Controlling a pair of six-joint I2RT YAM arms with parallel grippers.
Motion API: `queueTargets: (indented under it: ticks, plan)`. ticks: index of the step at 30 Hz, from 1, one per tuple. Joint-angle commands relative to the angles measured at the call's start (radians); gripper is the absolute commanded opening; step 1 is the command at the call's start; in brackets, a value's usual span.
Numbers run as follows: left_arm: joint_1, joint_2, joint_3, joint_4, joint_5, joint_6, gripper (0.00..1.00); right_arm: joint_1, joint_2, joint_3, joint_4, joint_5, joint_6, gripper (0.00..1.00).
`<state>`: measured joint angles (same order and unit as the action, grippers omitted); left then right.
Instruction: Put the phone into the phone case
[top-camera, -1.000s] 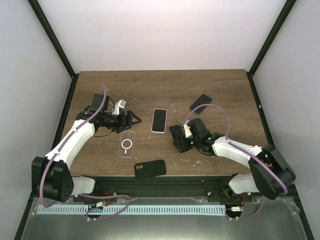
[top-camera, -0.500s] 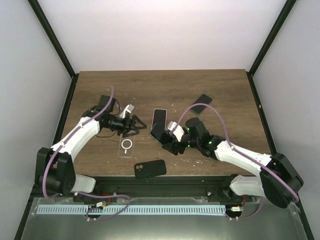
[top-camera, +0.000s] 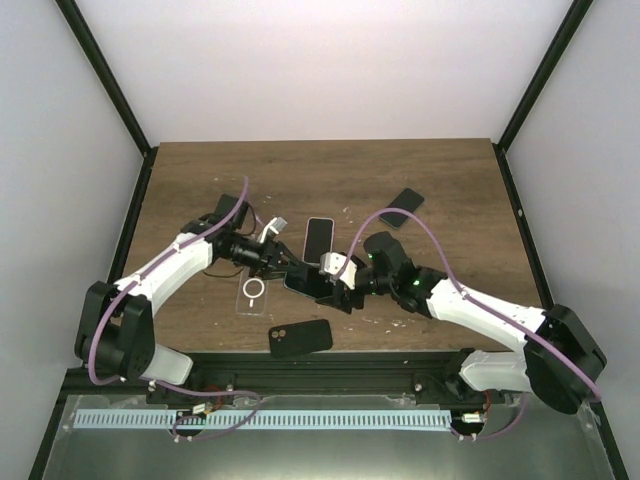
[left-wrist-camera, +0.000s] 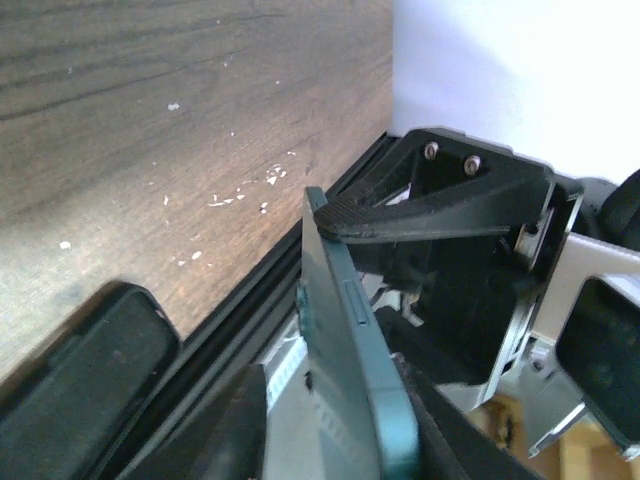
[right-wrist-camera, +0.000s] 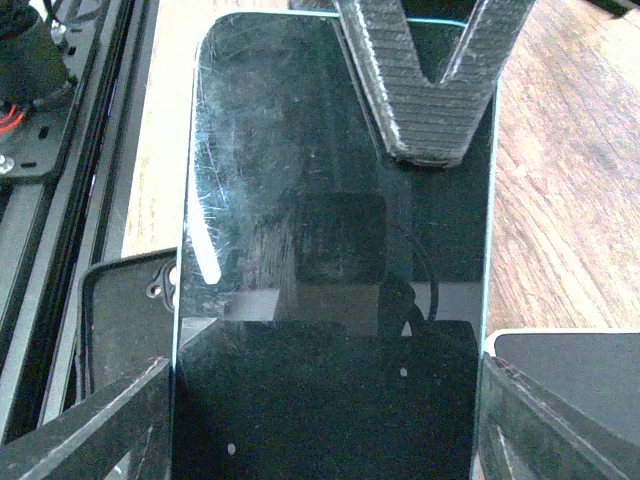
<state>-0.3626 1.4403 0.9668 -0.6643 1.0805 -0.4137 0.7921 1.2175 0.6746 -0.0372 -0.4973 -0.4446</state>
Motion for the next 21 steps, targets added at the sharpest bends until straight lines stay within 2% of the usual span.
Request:
queueTargets:
  ticks: [1,5,10,11,13,14,21]
  plan:
    - [-0.001,0.006,0.001,0.016,0.019,0.009,0.29,0.013,-0.006,0.034,0.041,-0.022,-0.064,0.54]
    - [-0.001,0.002,-0.009,0.047,0.014,-0.031,0.12,0.013,-0.007,0.022,0.074,0.019,-0.047,0.59]
    - [-0.001,-0.017,-0.03,0.089,-0.005,-0.079,0.04,0.013,-0.049,-0.023,0.139,0.066,0.028,0.73]
    - [0.0,-0.023,-0.035,0.104,-0.007,-0.089,0.04,0.013,-0.066,-0.04,0.154,0.069,0.046,0.78]
    - [0.005,-0.037,-0.049,0.126,-0.018,-0.112,0.03,0.013,-0.106,-0.07,0.201,0.095,0.098,0.96]
    - [0.009,-0.045,-0.057,0.136,-0.027,-0.126,0.03,0.012,-0.123,-0.083,0.22,0.111,0.145,0.99]
    - [0.154,-0.194,-0.126,0.181,-0.159,-0.252,0.01,0.012,-0.246,-0.118,0.27,0.258,0.476,1.0]
